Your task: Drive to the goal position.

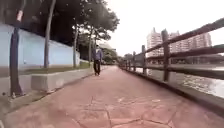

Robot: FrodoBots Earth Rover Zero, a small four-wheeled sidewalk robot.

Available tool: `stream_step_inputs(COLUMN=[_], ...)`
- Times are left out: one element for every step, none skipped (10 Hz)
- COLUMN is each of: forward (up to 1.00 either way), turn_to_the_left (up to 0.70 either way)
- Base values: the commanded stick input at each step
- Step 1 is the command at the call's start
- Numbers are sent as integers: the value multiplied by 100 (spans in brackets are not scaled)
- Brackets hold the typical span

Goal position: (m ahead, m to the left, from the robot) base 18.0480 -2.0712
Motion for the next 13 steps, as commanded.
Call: stream_step_inputs(forward=[98,98,98,98,98,98,98,98,98,98,98,98,98], turn_to_the_left=[0,0,0,0,0,0,0,0,0,0,0,0,0])
